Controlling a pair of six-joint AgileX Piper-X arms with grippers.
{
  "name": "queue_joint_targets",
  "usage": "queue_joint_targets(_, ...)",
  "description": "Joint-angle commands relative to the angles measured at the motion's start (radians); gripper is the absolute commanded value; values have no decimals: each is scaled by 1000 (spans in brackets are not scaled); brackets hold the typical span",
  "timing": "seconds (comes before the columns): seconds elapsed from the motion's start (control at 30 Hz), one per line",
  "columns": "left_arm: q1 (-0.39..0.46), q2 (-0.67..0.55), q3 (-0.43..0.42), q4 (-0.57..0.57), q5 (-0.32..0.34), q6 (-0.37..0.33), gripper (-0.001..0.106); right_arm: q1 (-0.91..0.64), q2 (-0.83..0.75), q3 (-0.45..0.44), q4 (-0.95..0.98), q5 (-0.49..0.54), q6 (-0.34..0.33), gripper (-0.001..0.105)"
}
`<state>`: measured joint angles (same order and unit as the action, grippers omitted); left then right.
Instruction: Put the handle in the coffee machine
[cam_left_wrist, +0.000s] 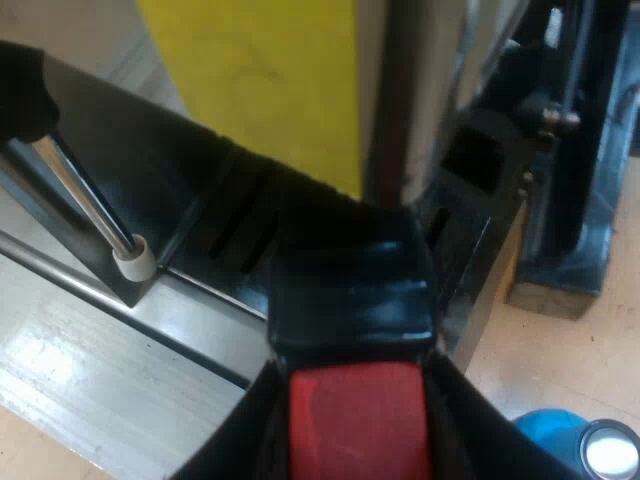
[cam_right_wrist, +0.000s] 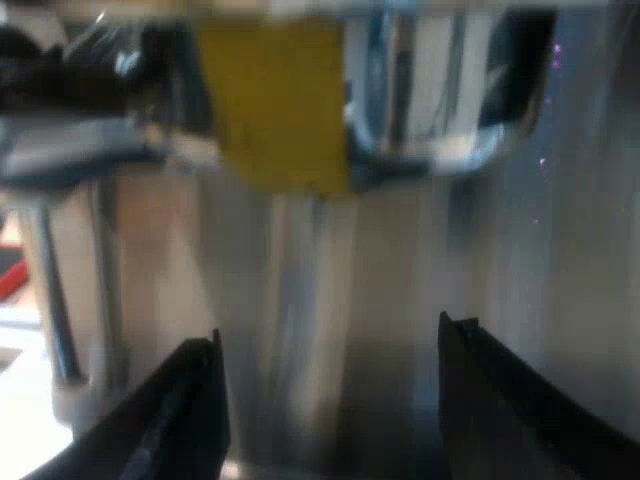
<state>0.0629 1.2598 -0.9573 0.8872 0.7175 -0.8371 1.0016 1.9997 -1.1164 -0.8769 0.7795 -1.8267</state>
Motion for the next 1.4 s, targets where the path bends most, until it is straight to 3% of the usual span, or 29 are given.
queue_joint_targets(0.03,-1,-22,-29,-25,127,0,0,-18,-3,-25,-29,32,-18,49)
queue_joint_targets(0.5,-1,-22,-29,-25,127,0,0,-19,-3,-25,-269,24,-139,47)
queue_joint_targets(0.67,-1,-22,-29,-25,127,0,0,-18,-15,-25,-297,24,-168,42)
queue_joint_targets(1.3,-1,-22,-29,-25,104,9,0,-18,-52,-25,-293,24,-168,41)
queue_joint_targets(1.37,-1,-22,-29,-25,104,9,5,-18,-57,-25,-293,24,-168,41)
queue_joint_targets(1.4,-1,-22,-29,-25,104,9,12,-18,-60,-25,-291,24,-168,41)
